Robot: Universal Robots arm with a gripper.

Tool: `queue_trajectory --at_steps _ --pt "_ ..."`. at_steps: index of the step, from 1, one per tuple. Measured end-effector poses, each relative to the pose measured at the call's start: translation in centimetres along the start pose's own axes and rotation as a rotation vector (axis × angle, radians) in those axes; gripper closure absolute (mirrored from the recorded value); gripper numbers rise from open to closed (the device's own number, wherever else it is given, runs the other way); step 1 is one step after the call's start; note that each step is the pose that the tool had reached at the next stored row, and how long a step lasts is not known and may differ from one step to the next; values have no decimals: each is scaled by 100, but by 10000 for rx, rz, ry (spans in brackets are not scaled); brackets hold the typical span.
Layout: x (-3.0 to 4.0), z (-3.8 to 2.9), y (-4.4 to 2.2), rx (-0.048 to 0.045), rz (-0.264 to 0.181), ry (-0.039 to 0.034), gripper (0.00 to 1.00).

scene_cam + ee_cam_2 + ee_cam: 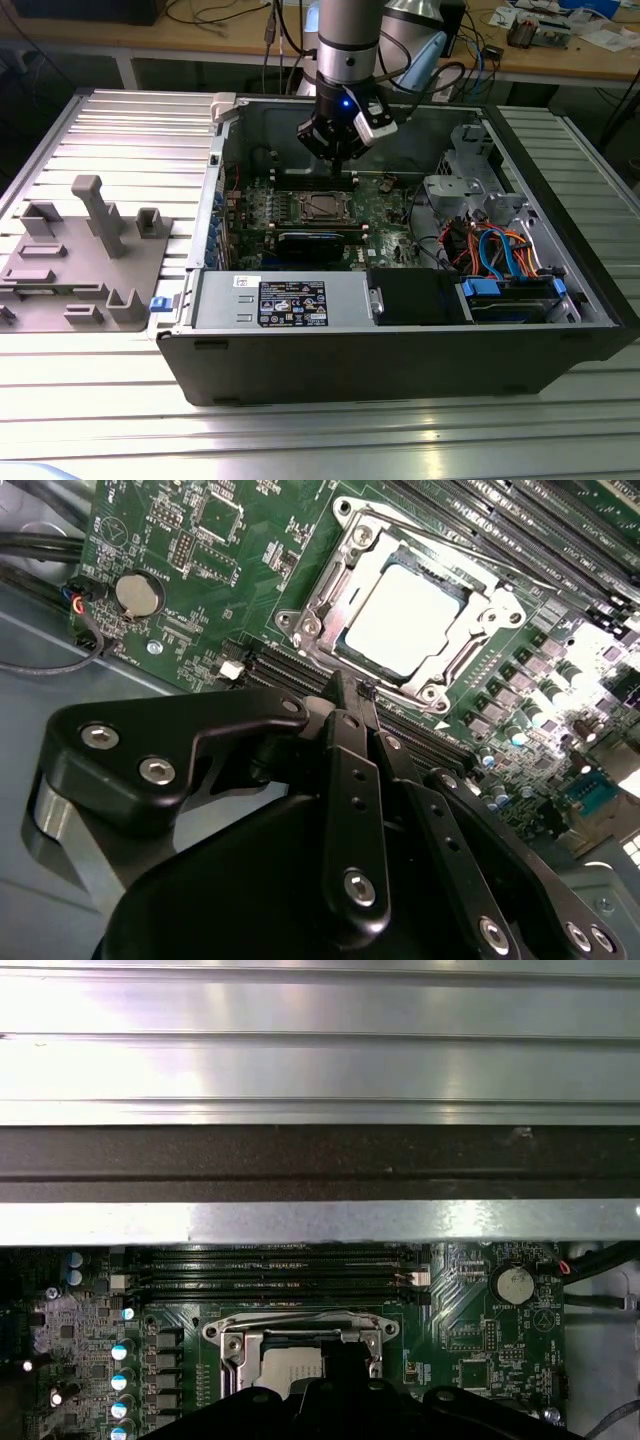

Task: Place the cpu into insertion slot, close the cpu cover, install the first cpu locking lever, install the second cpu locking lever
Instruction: 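Install the second cpu locking lever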

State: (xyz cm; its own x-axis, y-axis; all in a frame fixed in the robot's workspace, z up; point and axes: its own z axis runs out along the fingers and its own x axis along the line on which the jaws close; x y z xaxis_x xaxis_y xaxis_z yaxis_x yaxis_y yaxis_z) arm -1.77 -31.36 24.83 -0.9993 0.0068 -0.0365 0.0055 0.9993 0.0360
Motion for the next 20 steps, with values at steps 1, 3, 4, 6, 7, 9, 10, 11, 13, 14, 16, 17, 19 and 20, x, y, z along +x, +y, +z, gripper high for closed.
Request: queue_trajectory --at_steps 1,3,4,6,7,9,10,11,13,14,16,17,19,20 --pt "-1 -10 1 -1 1 0 89" --pt "-2 -32 2 -2 12 -1 89" --pt "-2 -34 2 -2 29 -3 89" --pt "-2 -34 2 -3 35 -3 89" --pt "-2 -34 -1 -1 36 -2 89" --pt "-2 -30 -10 -1 42 -3 89" --pt "-2 -28 -14 0 47 -3 89" --pt "-2 -28 -19 0 50 -3 89" --pt "-2 -26 -31 0 54 -3 89" --pt "-2 -25 -41 0 56 -3 89" --pt "-2 -25 -70 0 58 -3 89" --pt "-2 -24 -81 0 58 -3 89" --pt "-2 -25 -101 0 59 -3 89" --pt "-2 -24 -108 0 60 -3 89"
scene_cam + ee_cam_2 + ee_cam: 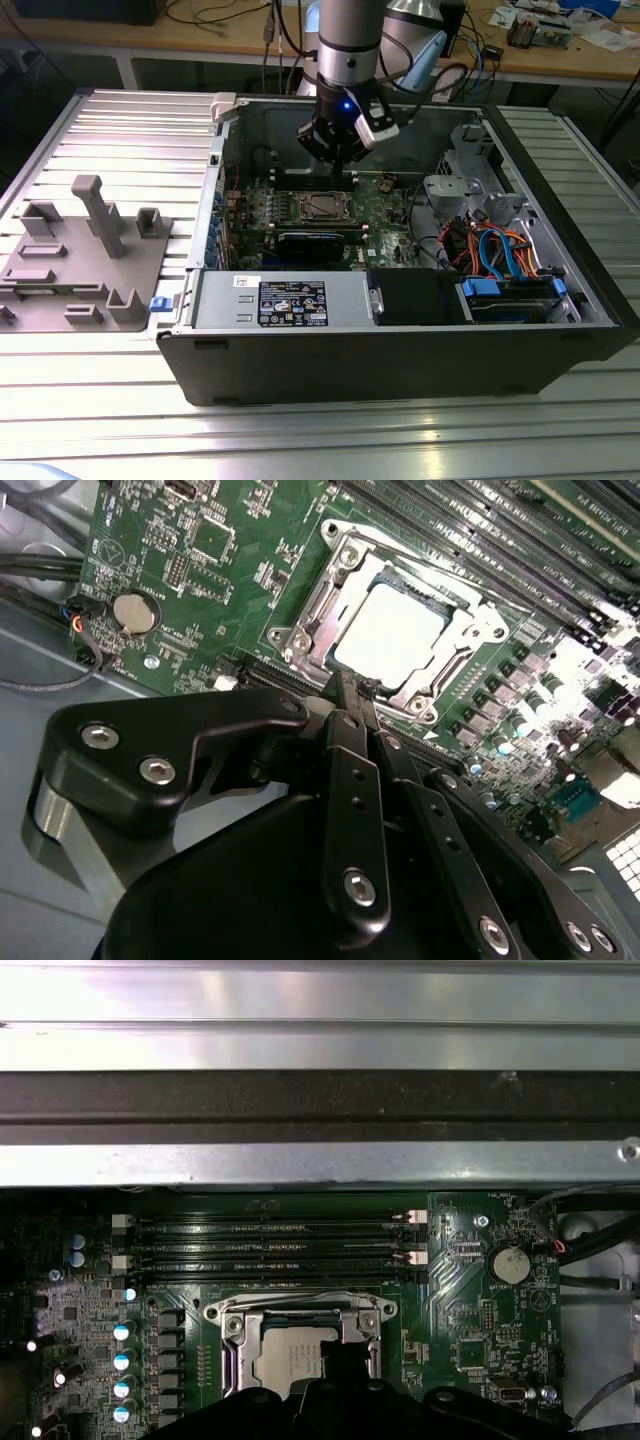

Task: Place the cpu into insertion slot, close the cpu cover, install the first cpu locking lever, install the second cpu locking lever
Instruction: 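Install the second cpu locking lever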

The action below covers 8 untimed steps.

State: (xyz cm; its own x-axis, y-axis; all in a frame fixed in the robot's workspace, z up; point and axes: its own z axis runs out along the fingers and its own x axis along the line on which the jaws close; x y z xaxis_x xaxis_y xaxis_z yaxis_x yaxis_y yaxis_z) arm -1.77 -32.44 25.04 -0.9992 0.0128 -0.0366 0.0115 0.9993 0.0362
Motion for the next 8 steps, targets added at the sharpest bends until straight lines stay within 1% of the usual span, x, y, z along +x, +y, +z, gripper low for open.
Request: queue_trajectory --at_steps 4,8 --pt "-1 0 -11 -1 5 -1 89" --pt "-3 -20 -11 0 7 1 89"
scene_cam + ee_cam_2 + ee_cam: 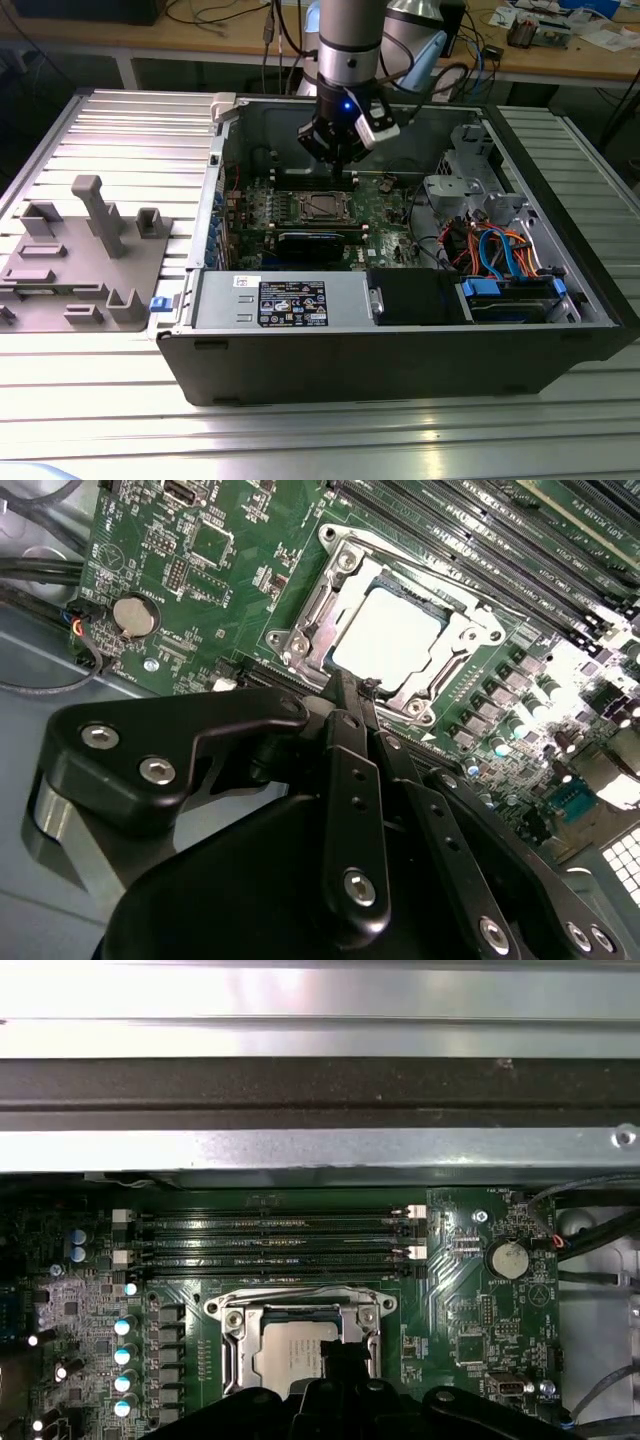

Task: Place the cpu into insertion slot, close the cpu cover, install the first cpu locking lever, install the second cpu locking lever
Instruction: 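Install the second cpu locking lever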

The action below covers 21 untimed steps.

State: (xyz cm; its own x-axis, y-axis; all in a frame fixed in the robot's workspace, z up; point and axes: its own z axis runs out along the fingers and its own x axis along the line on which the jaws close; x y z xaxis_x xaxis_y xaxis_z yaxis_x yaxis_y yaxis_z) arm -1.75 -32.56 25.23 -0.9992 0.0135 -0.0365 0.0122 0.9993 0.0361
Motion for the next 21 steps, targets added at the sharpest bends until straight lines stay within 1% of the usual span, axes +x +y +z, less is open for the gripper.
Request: queue_trajectory --at_steps 3,7,9,10,12,16,18,21 --pt "-1 -25 1 1 31 -1 89" --pt "-2 -36 2 9 310 -12 89" --pt "-1 -38 -1 -4 377 -1 89" --pt "-2 -38 -8 -42 378 8 89" --pt "-2 -37 -17 -84 380 26 89" --pt "-3 -39 -65 -286 389 84 89" --pt "-3 -40 -91 -317 390 87 89" --pt "-3 -39 -123 -320 390 88 89"
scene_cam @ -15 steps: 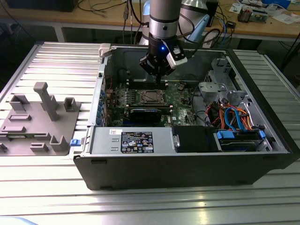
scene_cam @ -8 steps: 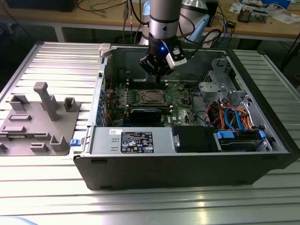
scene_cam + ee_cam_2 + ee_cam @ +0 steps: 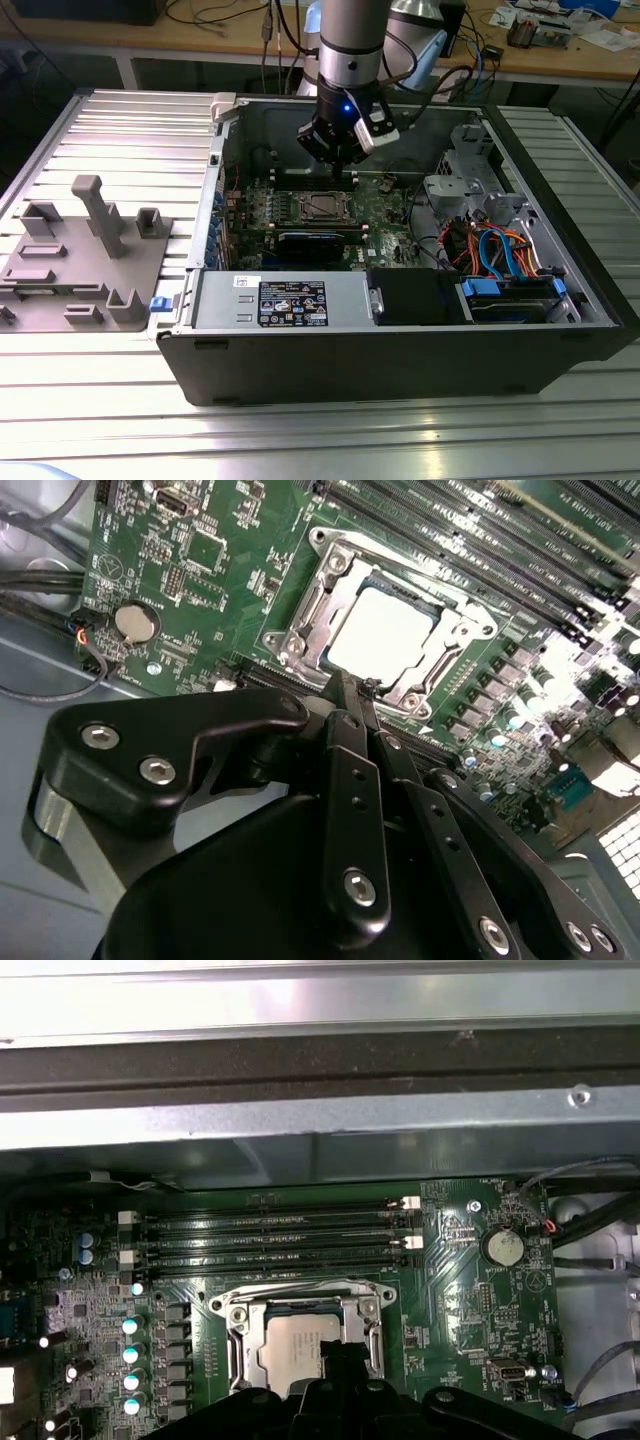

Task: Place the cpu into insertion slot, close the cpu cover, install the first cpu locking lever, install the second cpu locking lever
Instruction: 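Install the second cpu locking lever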

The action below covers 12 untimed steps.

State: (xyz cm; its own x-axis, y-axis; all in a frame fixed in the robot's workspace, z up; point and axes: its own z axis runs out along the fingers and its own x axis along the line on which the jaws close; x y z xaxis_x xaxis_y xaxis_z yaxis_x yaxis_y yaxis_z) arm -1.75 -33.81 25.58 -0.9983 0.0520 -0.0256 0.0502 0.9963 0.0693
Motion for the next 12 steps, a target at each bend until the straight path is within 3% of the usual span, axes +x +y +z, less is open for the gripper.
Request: queue_trajectory --at_steps 5,6,12 --pt "-3 2 -65 2 0 0 89" --pt "-5 3 -111 0 1 0 89" --pt "-6 3 -119 1 1 0 89"
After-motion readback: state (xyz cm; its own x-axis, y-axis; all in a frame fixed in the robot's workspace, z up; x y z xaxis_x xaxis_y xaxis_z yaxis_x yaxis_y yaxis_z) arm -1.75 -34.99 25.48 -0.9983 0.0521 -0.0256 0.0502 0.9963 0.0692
